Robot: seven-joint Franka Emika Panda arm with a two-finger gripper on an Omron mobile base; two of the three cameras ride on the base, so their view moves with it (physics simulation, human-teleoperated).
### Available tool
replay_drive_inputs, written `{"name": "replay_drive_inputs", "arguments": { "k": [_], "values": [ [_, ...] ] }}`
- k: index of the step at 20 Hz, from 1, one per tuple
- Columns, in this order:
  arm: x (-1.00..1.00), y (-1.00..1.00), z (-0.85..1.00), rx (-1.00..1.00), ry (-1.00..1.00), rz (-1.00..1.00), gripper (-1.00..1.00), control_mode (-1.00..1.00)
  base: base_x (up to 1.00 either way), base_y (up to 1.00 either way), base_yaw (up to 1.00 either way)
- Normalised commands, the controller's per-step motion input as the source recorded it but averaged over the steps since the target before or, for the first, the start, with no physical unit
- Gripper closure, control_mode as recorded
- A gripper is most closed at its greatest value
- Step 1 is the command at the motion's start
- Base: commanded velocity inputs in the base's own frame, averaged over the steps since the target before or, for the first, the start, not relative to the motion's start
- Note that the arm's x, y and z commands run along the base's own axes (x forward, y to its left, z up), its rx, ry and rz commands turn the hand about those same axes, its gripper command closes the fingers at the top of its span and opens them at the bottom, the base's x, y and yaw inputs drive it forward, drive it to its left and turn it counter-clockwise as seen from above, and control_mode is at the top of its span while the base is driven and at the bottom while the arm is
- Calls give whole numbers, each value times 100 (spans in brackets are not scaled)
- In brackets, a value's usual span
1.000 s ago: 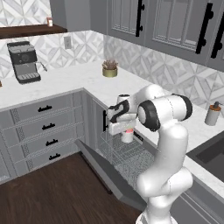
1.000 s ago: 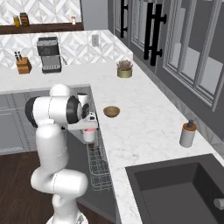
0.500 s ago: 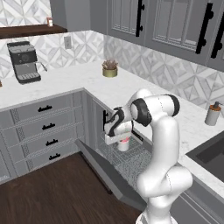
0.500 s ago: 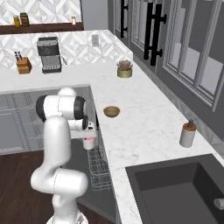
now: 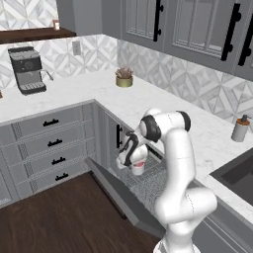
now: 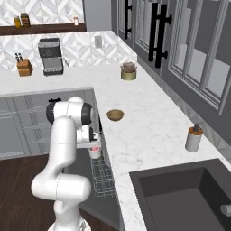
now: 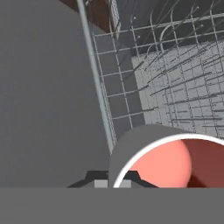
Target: Pick up the cup and bowl from the counter, place them in the dishwasher, and close the dishwasher door.
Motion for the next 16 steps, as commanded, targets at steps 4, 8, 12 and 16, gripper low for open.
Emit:
{"name": "replay_drive_inputs", "arguments": {
  "k": [4, 8, 12, 16],
  "values": [
    [24, -7, -51, -2, 0, -17, 100, -100, 0, 0, 0],
    [4, -33, -48, 0, -11, -18, 100, -100, 0, 0, 0],
    [-44, 0, -5, 0, -25, -10, 100, -100, 0, 0, 0],
    [-31, -19, -4, 1, -31, -9, 100, -100, 0, 0, 0]
  ]
}}
